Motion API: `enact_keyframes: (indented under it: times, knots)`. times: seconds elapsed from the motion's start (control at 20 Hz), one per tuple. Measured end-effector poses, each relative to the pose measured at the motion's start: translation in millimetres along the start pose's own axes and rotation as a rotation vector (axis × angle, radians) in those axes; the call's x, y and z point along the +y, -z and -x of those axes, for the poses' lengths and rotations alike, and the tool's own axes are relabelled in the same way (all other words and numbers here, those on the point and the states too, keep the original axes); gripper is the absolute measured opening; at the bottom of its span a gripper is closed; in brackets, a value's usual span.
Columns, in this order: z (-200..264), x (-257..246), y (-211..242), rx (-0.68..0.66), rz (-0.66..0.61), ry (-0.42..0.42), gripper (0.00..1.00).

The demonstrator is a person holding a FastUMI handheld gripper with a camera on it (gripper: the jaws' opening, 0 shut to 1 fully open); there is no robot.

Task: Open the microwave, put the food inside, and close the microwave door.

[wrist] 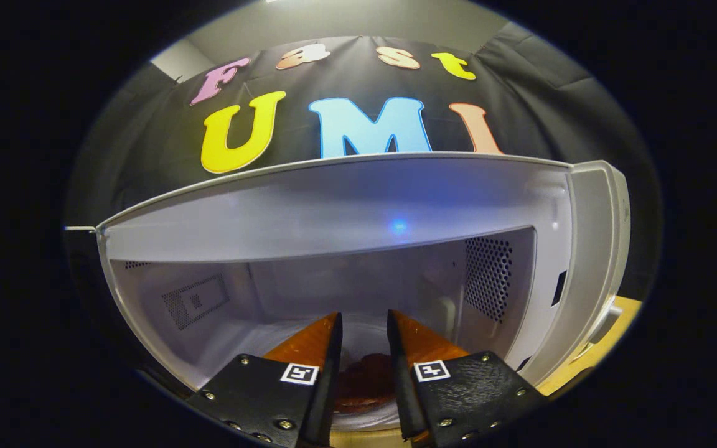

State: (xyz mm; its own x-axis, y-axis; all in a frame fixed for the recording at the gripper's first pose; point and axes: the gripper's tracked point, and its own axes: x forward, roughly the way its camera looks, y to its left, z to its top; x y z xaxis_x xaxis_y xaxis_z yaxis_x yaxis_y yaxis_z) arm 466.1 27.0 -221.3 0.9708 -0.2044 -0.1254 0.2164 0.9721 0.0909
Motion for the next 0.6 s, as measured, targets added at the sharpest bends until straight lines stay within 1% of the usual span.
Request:
enact_keyframes:
  times: [0.05,0.15,0.2,0.25,0.3,0.4,0.6]
  knots:
    - [4.3,5.5,1.8,0.012,0.006,-0.025,0.42]
    - [15.8,14.1,3.7,0.048,0.010,-0.073,0.60]
    - [23.4,18.7,5.6,0.072,0.016,-0.103,0.67]
    - [31.7,20.7,7.9,0.097,0.029,-0.120,0.72]
    - [42.0,22.4,7.6,0.118,0.048,-0.143,0.85]
    - [71.4,30.2,-1.5,0.122,0.055,-0.202,0.91]
    - [147.2,48.2,-53.0,0.032,-0.002,-0.331,0.92]
